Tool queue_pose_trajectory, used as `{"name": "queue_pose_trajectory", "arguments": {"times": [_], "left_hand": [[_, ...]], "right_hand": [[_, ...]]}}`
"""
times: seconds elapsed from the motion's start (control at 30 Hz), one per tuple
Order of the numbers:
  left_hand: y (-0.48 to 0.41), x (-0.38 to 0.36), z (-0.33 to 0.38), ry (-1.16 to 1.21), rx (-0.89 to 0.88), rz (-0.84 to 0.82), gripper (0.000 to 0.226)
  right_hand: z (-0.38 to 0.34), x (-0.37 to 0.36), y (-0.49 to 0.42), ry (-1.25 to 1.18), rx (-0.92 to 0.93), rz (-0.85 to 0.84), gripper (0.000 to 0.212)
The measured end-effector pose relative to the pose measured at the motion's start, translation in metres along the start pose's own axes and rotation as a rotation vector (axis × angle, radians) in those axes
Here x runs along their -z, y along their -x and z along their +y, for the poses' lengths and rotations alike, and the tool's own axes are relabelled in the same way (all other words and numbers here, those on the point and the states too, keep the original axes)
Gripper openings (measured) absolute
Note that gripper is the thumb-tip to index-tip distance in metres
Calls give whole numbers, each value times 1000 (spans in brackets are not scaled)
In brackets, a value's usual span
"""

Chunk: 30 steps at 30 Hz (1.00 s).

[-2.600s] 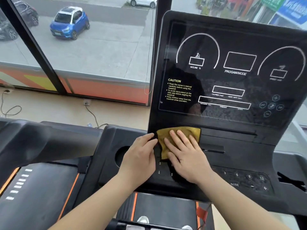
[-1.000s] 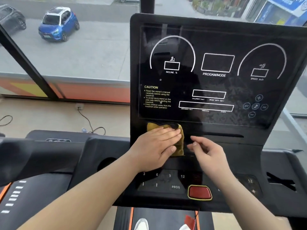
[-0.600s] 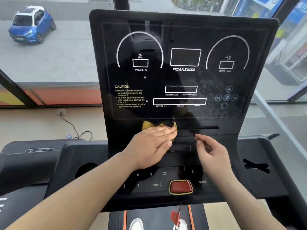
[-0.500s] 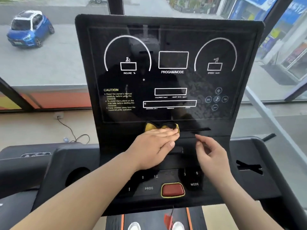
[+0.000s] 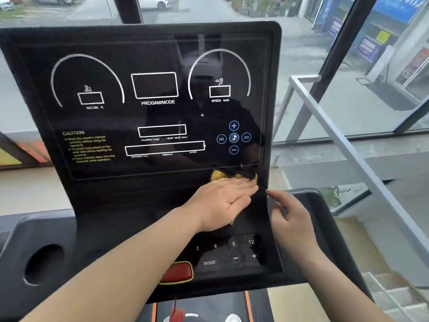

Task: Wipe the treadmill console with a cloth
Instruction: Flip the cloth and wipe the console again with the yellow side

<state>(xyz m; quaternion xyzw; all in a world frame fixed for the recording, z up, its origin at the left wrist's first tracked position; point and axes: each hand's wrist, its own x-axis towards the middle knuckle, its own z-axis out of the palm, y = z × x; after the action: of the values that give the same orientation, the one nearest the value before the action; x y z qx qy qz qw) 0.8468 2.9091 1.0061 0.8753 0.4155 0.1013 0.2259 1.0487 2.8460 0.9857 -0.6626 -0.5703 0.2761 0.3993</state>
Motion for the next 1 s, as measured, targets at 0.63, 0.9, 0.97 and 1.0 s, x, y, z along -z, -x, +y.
{"name": "queue_pose_trajectory", "arguments": {"times": [0.63,0.9,0.97,1.0], "left_hand": [[11,-98,56,-197,129,-119,59],[38,-62,32,-39,67,-151,56],[50,-62,28,25,75,-151,54],[55,-64,27,85,79,-149,52]], "right_hand": [[17,21,31,-66,-53,-75,40],[2,-1,35,-74,-87,-38,36],[0,-10,39,-39,-66,-56,36],[1,-14,42,7,-24,-78,36]]}}
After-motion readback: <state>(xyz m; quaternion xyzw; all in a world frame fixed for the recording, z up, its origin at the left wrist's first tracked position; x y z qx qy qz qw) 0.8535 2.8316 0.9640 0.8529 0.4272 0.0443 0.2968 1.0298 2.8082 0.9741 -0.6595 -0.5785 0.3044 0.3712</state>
